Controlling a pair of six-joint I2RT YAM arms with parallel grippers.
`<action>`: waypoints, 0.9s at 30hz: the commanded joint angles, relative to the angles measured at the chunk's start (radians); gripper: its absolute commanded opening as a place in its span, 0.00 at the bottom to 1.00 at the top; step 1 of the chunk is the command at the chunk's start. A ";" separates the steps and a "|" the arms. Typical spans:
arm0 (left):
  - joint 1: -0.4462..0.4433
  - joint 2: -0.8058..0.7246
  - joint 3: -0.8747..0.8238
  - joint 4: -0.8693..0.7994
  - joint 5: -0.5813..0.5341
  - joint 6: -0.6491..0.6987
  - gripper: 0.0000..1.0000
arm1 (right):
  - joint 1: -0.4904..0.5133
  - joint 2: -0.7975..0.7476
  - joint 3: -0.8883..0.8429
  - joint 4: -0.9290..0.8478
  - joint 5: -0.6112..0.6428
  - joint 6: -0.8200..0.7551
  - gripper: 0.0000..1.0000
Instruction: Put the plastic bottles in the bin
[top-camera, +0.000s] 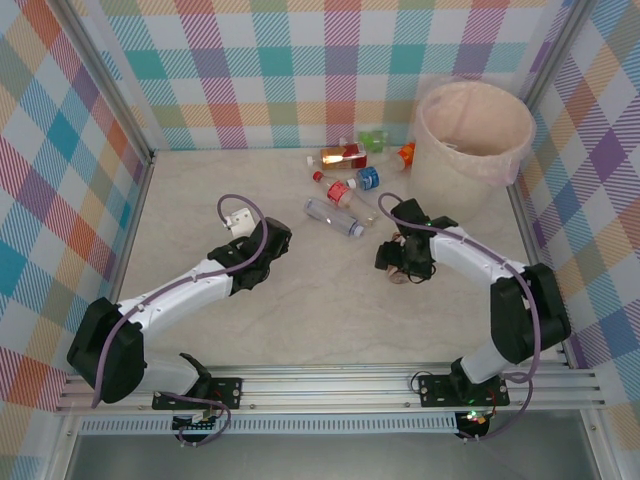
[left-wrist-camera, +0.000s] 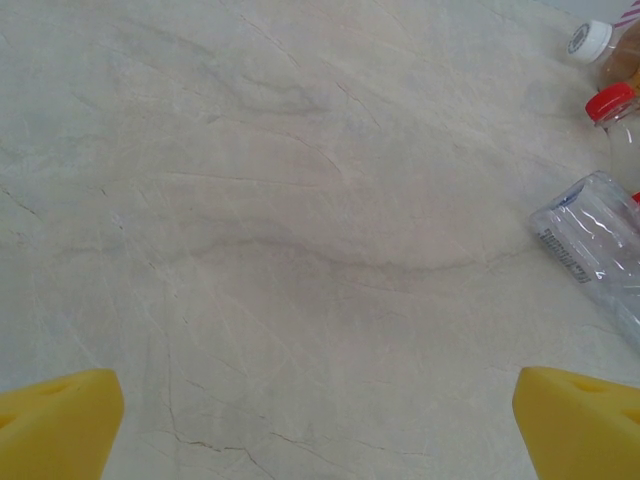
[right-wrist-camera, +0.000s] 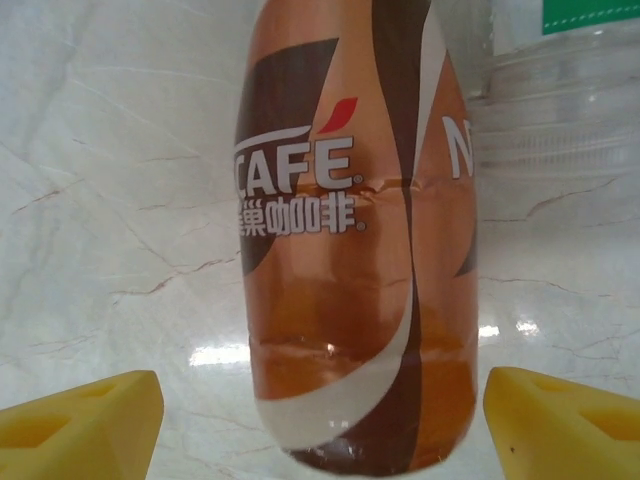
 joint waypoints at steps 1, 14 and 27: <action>0.012 0.005 0.026 -0.015 0.004 -0.016 1.00 | 0.015 0.042 -0.008 0.041 0.027 0.017 0.82; 0.012 -0.002 0.023 -0.019 -0.001 -0.020 1.00 | 0.020 0.172 0.003 0.125 0.035 -0.014 0.79; 0.014 0.003 0.025 -0.021 0.001 -0.020 1.00 | 0.029 0.188 -0.004 0.153 0.030 -0.026 0.68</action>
